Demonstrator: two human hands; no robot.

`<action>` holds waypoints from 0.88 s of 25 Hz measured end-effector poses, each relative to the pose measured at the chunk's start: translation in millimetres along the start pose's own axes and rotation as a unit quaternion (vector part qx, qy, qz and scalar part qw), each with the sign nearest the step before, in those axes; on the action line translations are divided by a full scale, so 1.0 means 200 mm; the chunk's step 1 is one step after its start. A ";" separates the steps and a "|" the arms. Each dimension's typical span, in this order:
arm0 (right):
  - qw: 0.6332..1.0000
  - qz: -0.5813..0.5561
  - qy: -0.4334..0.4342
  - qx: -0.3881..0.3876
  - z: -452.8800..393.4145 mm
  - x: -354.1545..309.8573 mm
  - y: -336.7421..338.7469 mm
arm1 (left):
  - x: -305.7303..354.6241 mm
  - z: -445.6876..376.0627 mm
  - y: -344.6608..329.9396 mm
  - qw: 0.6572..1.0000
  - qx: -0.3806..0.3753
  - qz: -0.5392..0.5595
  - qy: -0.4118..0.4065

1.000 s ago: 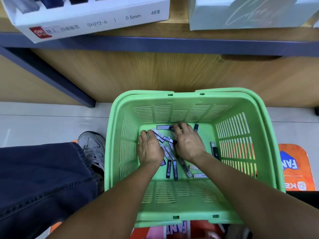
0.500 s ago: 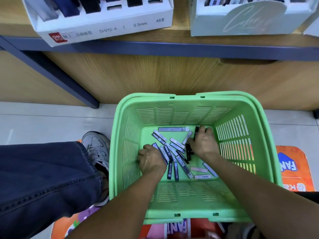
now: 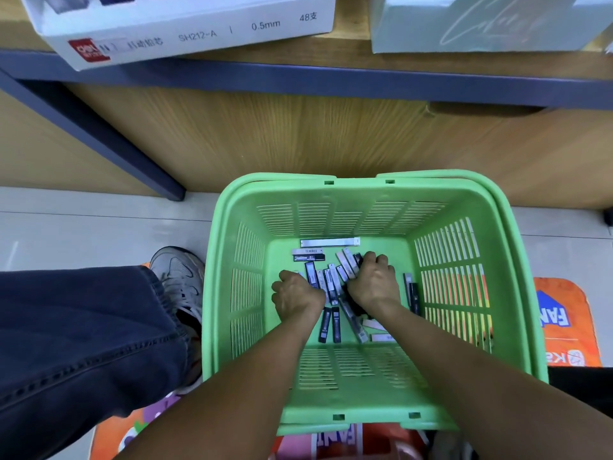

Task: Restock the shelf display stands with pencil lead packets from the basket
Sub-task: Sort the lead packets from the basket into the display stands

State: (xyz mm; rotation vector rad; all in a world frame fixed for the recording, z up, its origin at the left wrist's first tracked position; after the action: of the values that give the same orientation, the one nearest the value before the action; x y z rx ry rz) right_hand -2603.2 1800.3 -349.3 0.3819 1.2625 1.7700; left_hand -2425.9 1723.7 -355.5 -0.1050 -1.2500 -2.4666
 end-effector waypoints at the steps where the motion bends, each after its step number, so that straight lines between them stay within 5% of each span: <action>1: 1.000 -0.004 0.001 -0.003 0.00 -0.01 -0.01 | 0.00 0.00 0.00 1.000 0.002 0.013 0.008; 9: 0.999 -0.048 -0.024 -0.003 -0.01 0.00 0.00 | -0.03 -0.04 -0.03 0.993 0.013 0.110 0.046; 22: 0.959 -0.220 -0.135 -0.117 0.02 -0.02 -0.13 | 0.10 0.04 -0.12 0.983 -0.055 0.165 0.054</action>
State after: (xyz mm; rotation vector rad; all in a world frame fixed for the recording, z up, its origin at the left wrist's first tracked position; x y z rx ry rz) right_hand -2585.3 1801.6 -369.8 0.1787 0.8519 1.4083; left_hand -2453.9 1737.6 -365.0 -0.1894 -0.9644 -2.2208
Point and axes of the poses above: each hand's wrist, its own z-axis away from the middle knuckle, its own y-axis out of the back of the hand, x = y × z, the point moved 9 cm from there along -z, towards the middle knuckle, and after that the axes turned 10 degrees about x, right-handed, at the moved point
